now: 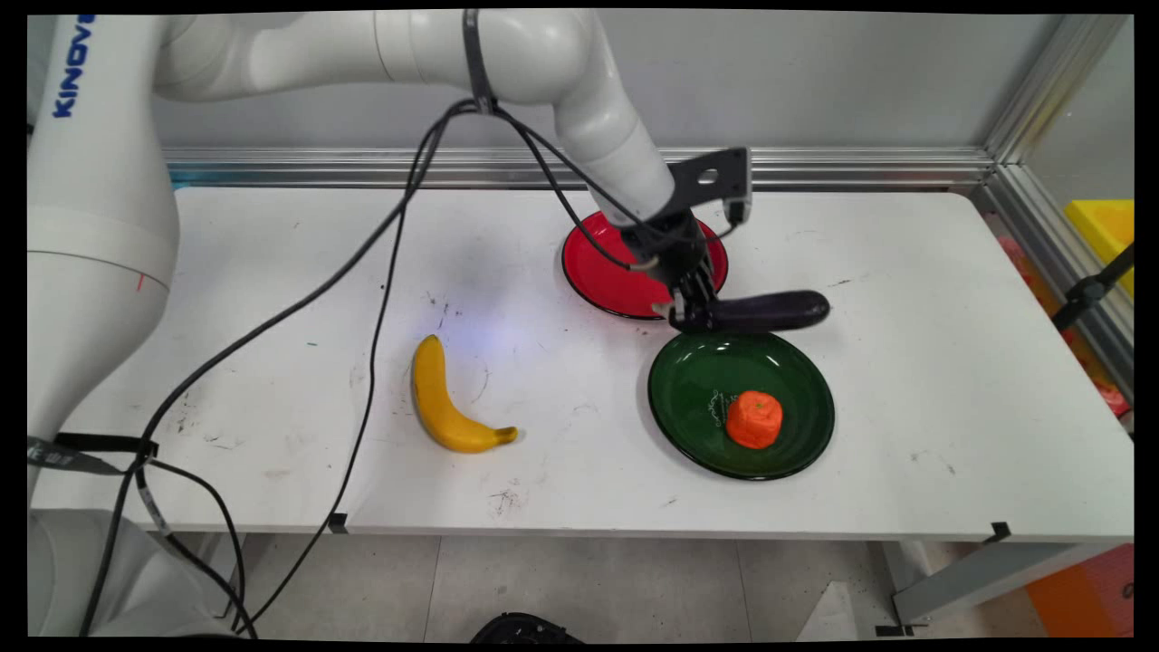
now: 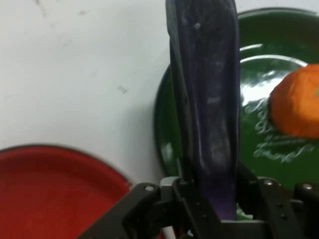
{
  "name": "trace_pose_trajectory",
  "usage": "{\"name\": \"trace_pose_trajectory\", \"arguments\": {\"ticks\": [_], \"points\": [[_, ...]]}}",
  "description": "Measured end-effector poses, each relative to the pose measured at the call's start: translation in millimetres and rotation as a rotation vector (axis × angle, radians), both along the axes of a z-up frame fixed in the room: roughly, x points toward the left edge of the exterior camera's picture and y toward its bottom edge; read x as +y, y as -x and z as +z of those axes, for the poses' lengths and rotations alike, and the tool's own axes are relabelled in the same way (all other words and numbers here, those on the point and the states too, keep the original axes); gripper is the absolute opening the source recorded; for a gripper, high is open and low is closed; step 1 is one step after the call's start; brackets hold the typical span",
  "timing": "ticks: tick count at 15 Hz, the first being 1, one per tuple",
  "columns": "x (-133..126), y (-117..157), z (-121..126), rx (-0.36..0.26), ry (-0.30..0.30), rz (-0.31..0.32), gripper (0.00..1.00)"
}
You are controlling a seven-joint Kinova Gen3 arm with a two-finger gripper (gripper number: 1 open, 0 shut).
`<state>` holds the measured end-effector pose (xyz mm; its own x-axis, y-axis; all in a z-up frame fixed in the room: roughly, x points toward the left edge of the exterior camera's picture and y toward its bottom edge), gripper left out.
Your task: Place the picked object on the red plate
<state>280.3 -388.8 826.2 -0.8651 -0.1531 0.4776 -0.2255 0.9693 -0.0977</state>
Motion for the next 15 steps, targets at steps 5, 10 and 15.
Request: {"name": "trace_pose_trajectory", "arguments": {"ticks": [5, 10, 15], "points": [[-20.5, -27.3, 8.8, -0.022, 0.020, 0.041, 0.00], [-45.7, -54.3, 3.9, -0.048, 0.049, 0.066, 0.00], [-65.3, -71.9, -8.3, -0.058, 0.064, 0.081, 0.00]]}}
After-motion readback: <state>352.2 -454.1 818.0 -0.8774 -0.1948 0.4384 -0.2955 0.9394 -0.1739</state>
